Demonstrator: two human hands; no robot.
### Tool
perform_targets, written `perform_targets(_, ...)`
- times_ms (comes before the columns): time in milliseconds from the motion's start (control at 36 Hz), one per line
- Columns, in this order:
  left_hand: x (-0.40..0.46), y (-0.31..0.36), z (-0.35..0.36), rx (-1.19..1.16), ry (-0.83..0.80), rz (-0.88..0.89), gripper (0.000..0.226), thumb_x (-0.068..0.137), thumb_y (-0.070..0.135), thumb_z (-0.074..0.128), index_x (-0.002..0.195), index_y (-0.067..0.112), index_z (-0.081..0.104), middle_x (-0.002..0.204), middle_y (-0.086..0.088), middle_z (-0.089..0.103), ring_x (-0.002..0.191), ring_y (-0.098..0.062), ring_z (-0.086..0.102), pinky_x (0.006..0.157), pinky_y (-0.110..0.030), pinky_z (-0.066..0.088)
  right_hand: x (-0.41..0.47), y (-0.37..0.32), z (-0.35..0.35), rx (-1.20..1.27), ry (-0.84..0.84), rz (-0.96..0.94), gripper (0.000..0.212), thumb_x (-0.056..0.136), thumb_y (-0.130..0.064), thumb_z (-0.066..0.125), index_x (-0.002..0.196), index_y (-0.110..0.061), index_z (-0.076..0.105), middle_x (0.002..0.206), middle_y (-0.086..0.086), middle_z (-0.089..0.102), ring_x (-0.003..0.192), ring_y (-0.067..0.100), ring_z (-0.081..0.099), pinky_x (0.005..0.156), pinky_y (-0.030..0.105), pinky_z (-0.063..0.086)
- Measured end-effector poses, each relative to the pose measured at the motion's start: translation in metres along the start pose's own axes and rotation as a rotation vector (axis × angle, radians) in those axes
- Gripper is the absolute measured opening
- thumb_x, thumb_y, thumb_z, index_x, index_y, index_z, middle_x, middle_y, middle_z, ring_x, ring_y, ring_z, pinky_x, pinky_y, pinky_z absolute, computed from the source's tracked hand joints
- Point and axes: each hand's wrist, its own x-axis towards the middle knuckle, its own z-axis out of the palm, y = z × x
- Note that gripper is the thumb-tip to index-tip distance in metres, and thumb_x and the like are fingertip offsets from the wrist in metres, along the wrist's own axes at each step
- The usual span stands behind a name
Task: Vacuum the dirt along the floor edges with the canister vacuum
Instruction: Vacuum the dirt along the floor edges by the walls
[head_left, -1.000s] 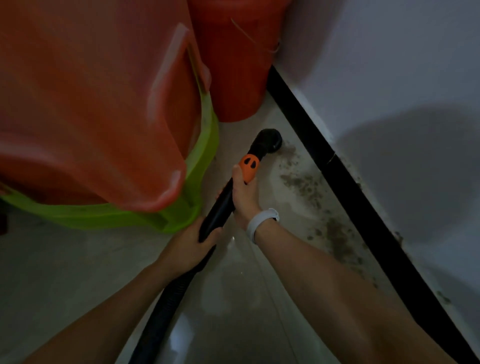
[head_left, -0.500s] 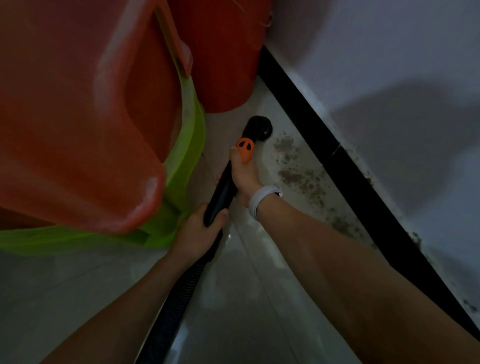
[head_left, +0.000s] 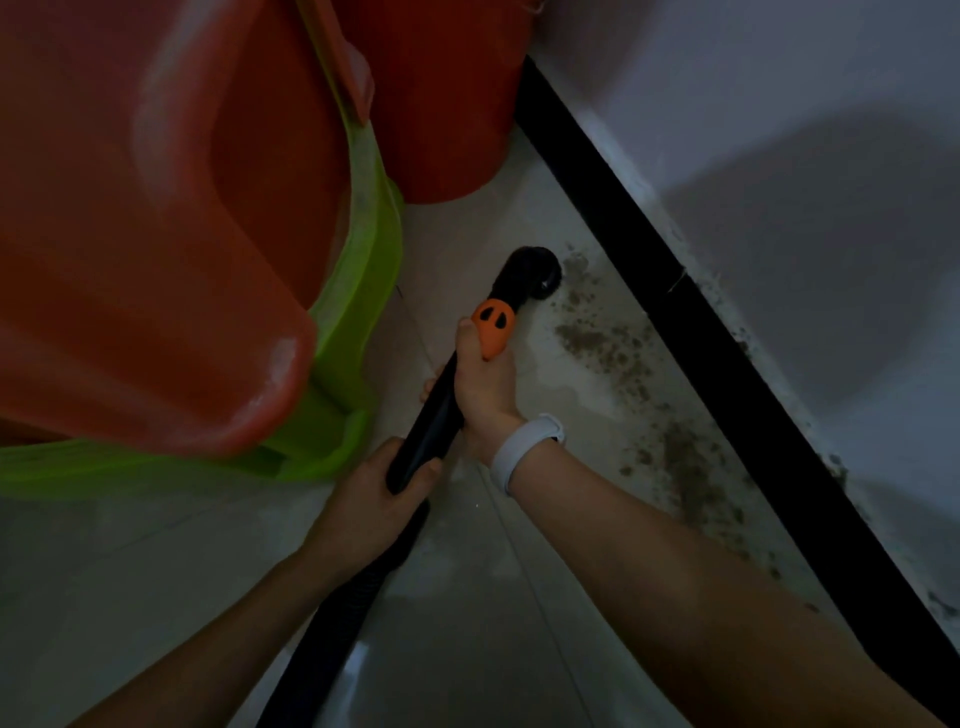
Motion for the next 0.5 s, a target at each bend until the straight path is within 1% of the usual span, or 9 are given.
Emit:
perform_targets(56,0.004,0.002,0.002,-0.004,-0.006,0.003,0.021,0.092,0.027,0.059,0.074,0.018,0.052,0.063,0.001,0.056,0.054,-0.001,0.053,0.049,-0.015,0.038,0.001,-0.003,0.001,-0.017,0.033,-0.024,0.047,0.085,-0.046,0.059,0.114,-0.008,0.054,0.084,0.012,0.058,0.077,0.030,0.060,0.083,0.058,0.055)
perform_targets(139,0.015,0.010,0.006,-0.021,-0.008,0.005,0.022,0.093,0.028,0.058,0.076,0.014,0.053,0.064,0.002,0.056,0.053,0.002,0.053,0.049,-0.013,0.039,0.008,-0.016,0.001,-0.028,0.085,-0.031,0.055,0.087,-0.047,0.059,0.121,-0.004,0.054,0.086,0.013,0.062,0.079,0.034,0.065,0.083,0.055,0.056)
perform_targets(222,0.031,0.020,0.011,-0.076,-0.011,-0.010,0.026,0.092,0.033,0.058,0.083,0.008,0.057,0.069,0.000,0.059,0.059,-0.005,0.056,0.054,-0.018,0.042,0.024,-0.030,0.003,-0.087,0.123,-0.074,0.072,0.067,-0.063,0.056,0.115,-0.009,0.057,0.093,0.014,0.067,0.091,0.038,0.067,0.087,0.055,0.054)
perform_targets(278,0.043,0.026,0.015,-0.116,0.002,-0.034,0.024,0.091,0.038,0.059,0.079,0.017,0.057,0.071,0.001,0.061,0.067,-0.014,0.059,0.062,-0.027,0.047,0.037,-0.039,0.002,-0.130,0.119,-0.076,0.064,0.064,-0.064,0.055,0.102,-0.013,0.059,0.092,0.015,0.068,0.091,0.038,0.067,0.087,0.056,0.054)
perform_targets(333,0.054,0.032,0.018,-0.129,0.019,-0.048,0.025,0.087,0.046,0.061,0.075,0.024,0.056,0.072,0.001,0.062,0.072,-0.020,0.061,0.068,-0.032,0.050,0.043,-0.052,0.002,-0.180,0.097,-0.059,0.047,0.075,-0.057,0.055,0.091,-0.013,0.058,0.088,0.016,0.065,0.092,0.040,0.066,0.087,0.057,0.053)
perform_targets(361,0.059,0.036,0.018,-0.138,0.019,-0.055,0.025,0.085,0.049,0.060,0.075,0.026,0.056,0.074,0.001,0.063,0.074,-0.022,0.062,0.070,-0.034,0.051,0.046,-0.057,0.003,-0.185,0.096,-0.046,0.054,0.074,-0.058,0.055,0.098,-0.011,0.058,0.093,0.016,0.066,0.094,0.040,0.066,0.089,0.057,0.052)
perform_targets(417,0.065,0.044,0.017,-0.146,0.003,-0.065,0.026,0.086,0.051,0.057,0.078,0.027,0.057,0.078,-0.001,0.064,0.077,-0.022,0.063,0.071,-0.034,0.050,0.058,-0.060,0.003,-0.170,0.113,-0.024,0.087,0.058,-0.067,0.053,0.124,-0.010,0.052,0.106,0.018,0.067,0.098,0.039,0.065,0.091,0.054,0.052)
perform_targets(444,0.066,0.046,0.018,-0.145,-0.005,-0.065,0.026,0.087,0.051,0.056,0.079,0.026,0.057,0.079,0.000,0.064,0.077,-0.021,0.063,0.070,-0.033,0.050,0.067,-0.058,0.002,-0.163,0.109,-0.021,0.095,0.052,-0.068,0.052,0.127,-0.011,0.050,0.108,0.017,0.067,0.099,0.038,0.065,0.091,0.053,0.052)
perform_targets(500,0.067,0.050,0.019,-0.138,-0.011,-0.064,0.024,0.089,0.048,0.056,0.080,0.026,0.057,0.080,0.001,0.065,0.076,-0.018,0.063,0.067,-0.030,0.049,0.065,-0.061,0.000,-0.164,0.103,-0.026,0.089,0.053,-0.067,0.052,0.122,-0.011,0.052,0.105,0.016,0.067,0.098,0.037,0.065,0.091,0.053,0.052)
